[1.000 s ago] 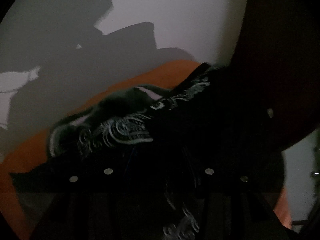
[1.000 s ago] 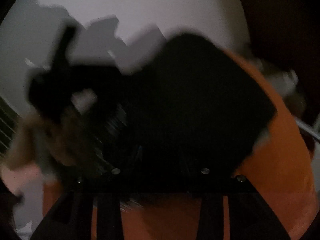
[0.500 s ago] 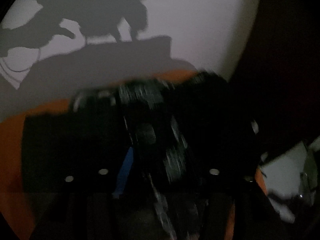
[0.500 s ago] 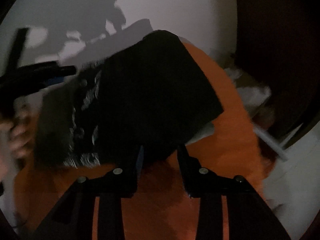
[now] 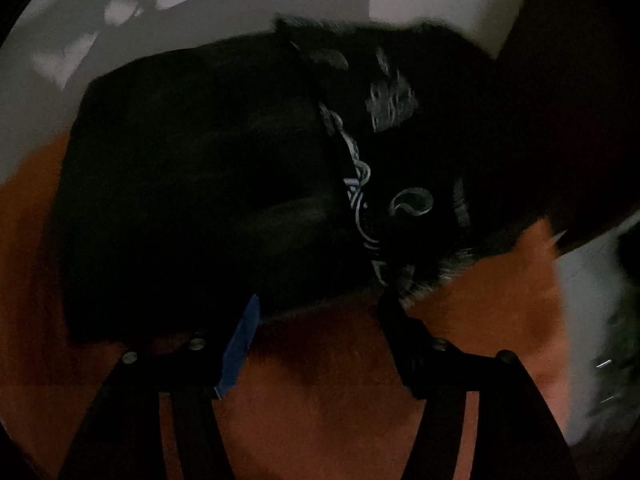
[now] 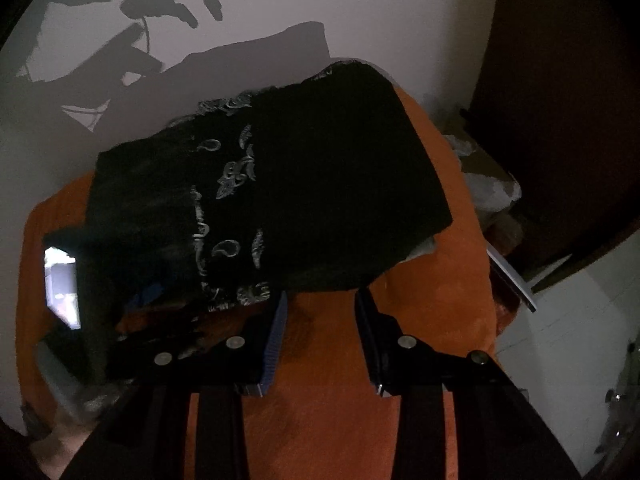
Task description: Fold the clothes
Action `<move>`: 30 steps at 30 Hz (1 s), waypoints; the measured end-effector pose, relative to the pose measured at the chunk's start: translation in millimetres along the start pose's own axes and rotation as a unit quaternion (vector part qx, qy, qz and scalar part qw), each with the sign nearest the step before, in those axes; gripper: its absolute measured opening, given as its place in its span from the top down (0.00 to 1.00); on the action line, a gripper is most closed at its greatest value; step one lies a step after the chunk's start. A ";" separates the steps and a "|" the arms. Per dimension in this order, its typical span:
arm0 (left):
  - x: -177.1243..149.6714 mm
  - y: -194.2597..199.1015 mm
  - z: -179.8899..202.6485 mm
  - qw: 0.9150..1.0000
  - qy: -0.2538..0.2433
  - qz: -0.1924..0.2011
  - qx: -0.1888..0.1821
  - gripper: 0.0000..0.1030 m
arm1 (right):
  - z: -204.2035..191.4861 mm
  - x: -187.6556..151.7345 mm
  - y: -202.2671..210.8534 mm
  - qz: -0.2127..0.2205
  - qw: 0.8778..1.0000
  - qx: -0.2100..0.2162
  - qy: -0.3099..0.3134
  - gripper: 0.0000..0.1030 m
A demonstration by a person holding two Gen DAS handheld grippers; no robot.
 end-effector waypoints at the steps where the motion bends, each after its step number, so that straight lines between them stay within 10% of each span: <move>1: -0.3 14.4 -5.0 1.000 0.010 0.001 -0.015 0.38 | -2.7 1.1 5.4 -0.004 1.000 0.003 -0.002 0.66; 11: -0.8 122.3 -42.9 1.000 0.002 0.028 0.005 0.31 | -65.4 -4.8 43.2 -0.006 0.999 0.025 0.047 0.66; 20: -58.9 95.9 -69.1 0.999 0.030 -0.009 0.036 0.27 | -90.6 -51.2 23.3 -0.042 0.997 0.042 0.053 0.44; 30: -136.7 128.0 -53.8 0.994 0.098 -0.029 0.035 0.27 | -74.0 -102.7 46.5 -0.003 0.993 0.082 0.086 0.43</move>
Point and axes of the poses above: each gripper's, at about its wrist camera, not at the fingertips, and y roughly against the way its jaws point, z to its right, x to its top, the point moved 1 cm from there along -y, roughly the way its jaws point, and after that the axes turned 3 degrees about -z, right-handed, at the moved point
